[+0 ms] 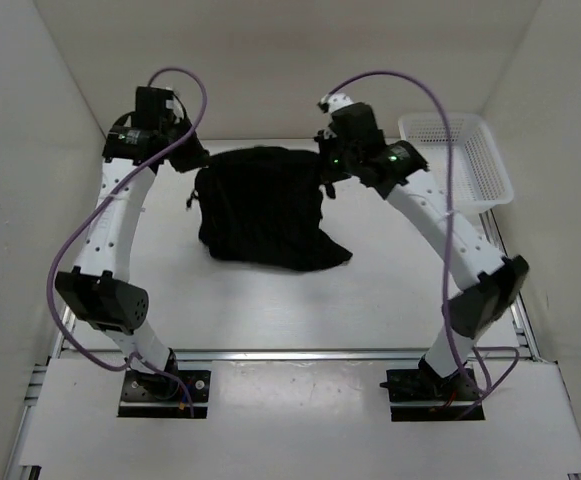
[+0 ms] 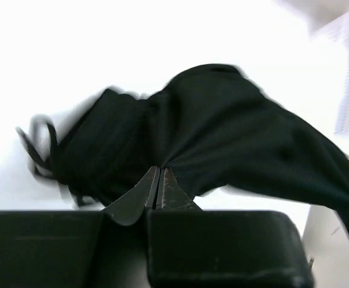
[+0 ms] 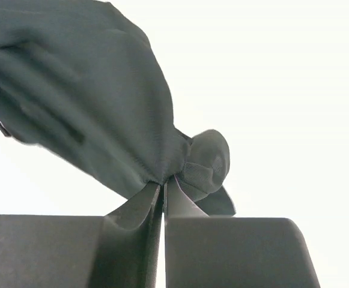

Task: Fold and stack the shorts
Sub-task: Flatten the shorts out

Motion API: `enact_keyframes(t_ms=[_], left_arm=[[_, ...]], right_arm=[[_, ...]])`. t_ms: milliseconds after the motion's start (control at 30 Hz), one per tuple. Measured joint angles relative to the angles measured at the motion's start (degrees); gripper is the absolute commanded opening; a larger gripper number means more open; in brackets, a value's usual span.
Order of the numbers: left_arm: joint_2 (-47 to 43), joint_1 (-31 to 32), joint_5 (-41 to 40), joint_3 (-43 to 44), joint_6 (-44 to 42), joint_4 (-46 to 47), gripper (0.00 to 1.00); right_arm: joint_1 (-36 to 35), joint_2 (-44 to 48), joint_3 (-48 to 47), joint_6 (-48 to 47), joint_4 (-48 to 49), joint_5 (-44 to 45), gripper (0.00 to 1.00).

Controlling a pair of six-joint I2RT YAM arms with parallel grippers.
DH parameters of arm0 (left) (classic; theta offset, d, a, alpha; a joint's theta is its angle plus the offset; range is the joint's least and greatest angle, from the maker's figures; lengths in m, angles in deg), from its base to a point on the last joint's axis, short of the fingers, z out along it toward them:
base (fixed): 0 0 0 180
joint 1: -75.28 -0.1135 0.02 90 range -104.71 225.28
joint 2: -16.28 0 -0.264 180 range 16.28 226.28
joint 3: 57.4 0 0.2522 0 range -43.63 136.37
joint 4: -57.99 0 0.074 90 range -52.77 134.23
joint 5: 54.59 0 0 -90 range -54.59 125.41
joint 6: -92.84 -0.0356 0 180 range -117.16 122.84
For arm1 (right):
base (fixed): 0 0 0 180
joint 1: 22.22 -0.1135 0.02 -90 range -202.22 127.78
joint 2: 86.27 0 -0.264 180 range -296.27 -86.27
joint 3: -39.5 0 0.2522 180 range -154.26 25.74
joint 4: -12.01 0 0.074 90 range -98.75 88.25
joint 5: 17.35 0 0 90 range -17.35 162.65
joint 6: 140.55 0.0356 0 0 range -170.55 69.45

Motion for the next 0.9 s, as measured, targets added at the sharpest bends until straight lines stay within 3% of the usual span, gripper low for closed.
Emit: enact_keyframes(t_ms=[100,200,267,300,333,367,433,500,533,567,633,667,733,767,867,900], left_arm=[[-3.0,-0.3,-0.2,3.9,-0.4,-0.4,0.11],[-8.7,-0.2,1.1,-0.2,-0.5,0.1,0.13],[-14.0,0.8,2.5,-8.0,-0.5,2.1,0.42],[-17.4,1.2,2.9,-13.6,-0.3,2.8,0.80],[-19.9,1.4,3.5,-18.3,-0.5,3.3,0.96],[-22.9,1.4,3.9,-24.2,0.1,4.6,1.00],[-26.6,1.4,4.2,-33.7,0.9,4.2,1.00],[-26.9,1.4,4.1,-39.2,1.1,3.4,0.98],[-26.1,1.4,3.9,-40.2,1.1,3.1,0.92],[-25.0,1.4,3.8,-40.3,1.0,2.7,0.72],[-22.9,1.4,2.8,-39.3,0.6,2.7,0.49],[-21.5,1.6,2.0,-37.6,-0.1,2.6,0.25],[-17.9,1.7,0.4,-32.8,-1.0,2.6,0.10],[-15.6,1.9,-0.3,-30.1,-1.6,2.8,0.10],[-7.9,3.7,-3.0,-22.2,-2.8,2.8,0.12],[-4.9,4.8,-3.7,-19.8,-3.0,2.8,0.19]], right_arm=[[0.3,7.6,0.6,-2.1,-0.1,5.4,0.00],[-0.6,18.1,8.7,-2.8,2.8,9.1,0.00],[-1.4,25.7,18.2,-2.5,5.6,10.2,0.06],[-2.0,29.8,24.1,-1.9,6.6,11.6,0.16],[-2.5,32.6,29.0,-1.0,7.2,12.4,0.48],[-3.0,35.2,34.6,0.2,7.5,13.4,0.62],[-4.3,38.8,45.7,3.4,8.0,14.9,0.87],[-5.5,39.2,54.3,7.2,7.2,15.6,0.95],[-5.9,38.4,57.8,9.0,6.6,15.8,0.96],[-6.2,37.8,60.0,10.5,5.5,16.0,0.96],[-6.2,37.3,61.8,13.2,3.1,17.0,0.85],[-6.2,37.4,61.5,14.3,3.0,17.6,0.56],[-5.5,37.4,59.5,15.9,3.2,18.4,0.26],[-4.8,37.0,57.8,16.9,3.2,18.4,0.08],[-0.5,34.6,52.5,19.8,4.1,17.1,0.00],[2.0,33.8,51.8,20.5,5.0,15.0,0.00]])
